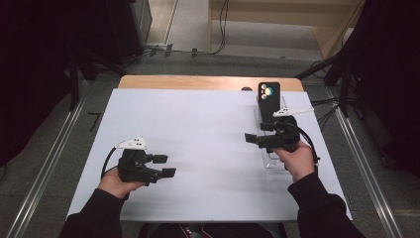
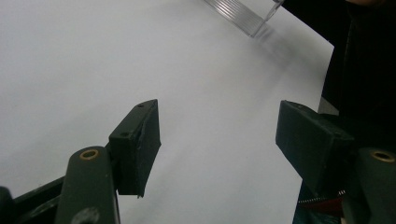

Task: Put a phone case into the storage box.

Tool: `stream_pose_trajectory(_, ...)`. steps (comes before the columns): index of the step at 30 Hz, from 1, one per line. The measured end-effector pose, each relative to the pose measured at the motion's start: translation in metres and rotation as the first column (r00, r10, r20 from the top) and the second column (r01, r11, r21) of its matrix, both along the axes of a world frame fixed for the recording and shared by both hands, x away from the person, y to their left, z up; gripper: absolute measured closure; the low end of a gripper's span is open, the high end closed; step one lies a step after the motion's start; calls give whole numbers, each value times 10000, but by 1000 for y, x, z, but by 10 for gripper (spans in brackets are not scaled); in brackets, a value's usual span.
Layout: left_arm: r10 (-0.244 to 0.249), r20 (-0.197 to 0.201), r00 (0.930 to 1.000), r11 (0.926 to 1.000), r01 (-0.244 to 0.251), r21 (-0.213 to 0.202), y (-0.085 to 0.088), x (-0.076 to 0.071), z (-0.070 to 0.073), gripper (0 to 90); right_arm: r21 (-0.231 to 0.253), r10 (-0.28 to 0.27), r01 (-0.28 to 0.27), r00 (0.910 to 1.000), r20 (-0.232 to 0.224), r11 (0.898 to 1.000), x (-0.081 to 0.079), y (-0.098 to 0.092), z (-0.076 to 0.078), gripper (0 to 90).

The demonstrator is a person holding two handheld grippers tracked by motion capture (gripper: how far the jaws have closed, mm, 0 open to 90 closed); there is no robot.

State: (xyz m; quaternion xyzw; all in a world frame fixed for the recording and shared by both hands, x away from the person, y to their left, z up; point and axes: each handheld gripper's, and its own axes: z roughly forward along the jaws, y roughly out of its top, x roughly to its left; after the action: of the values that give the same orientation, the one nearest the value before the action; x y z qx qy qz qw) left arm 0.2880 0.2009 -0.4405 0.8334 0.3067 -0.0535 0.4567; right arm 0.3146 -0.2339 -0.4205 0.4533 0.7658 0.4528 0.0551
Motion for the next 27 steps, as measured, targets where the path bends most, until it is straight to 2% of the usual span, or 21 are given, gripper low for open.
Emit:
stream_pose_trajectory(3, 7, -4, 10000, 10000, -7, -33, 0, 0, 0, 312, 6, 307, -307, 9995, 7, 9995, -10, 1, -2, 139)
stream_pose_trajectory(5, -16, -43, 10000, 10000, 16, -25, 0, 0, 0, 312, -221, 595, -596, 9982, -22, 9980, -16, 2, -4, 235)
stream_pose_trajectory(7, 3, -10, 10000, 10000, -3, -1, -1, -1, 0, 312, -397, 919, -920, 9958, -32, 9950, -22, 4, -6, 235)
stream_pose_trajectory(10, -2, 24, 10000, 10000, 2, -6, 0, -1, 0, 312, -400, 1322, -1327, 9911, -155, 9904, -31, 6, -9, 240)
stream_pose_trajectory(13, -16, 5, 10000, 10000, 16, -3, 0, -1, -1, 312, -488, 1708, -1709, 9853, -59, 9841, -41, 6, -12, 248)
stream_pose_trajectory(15, -31, 11, 10000, 10000, 31, -9, 0, -1, -1, 312, -522, 1862, -1863, 9825, -71, 9811, -46, 6, -15, 259)
stream_pose_trajectory(21, -110, 107, 9999, 9999, 109, 34, 2, -6, -2, 312, -603, 2387, -2364, 9705, 349, 9698, -58, -1, -20, 275)
stream_pose_trajectory(27, -22, 44, 10000, 10000, 22, -5, 8, -10, -4, 312, -784, 2693, -2668, 9628, 231, 9606, -67, -9, -26, 274)
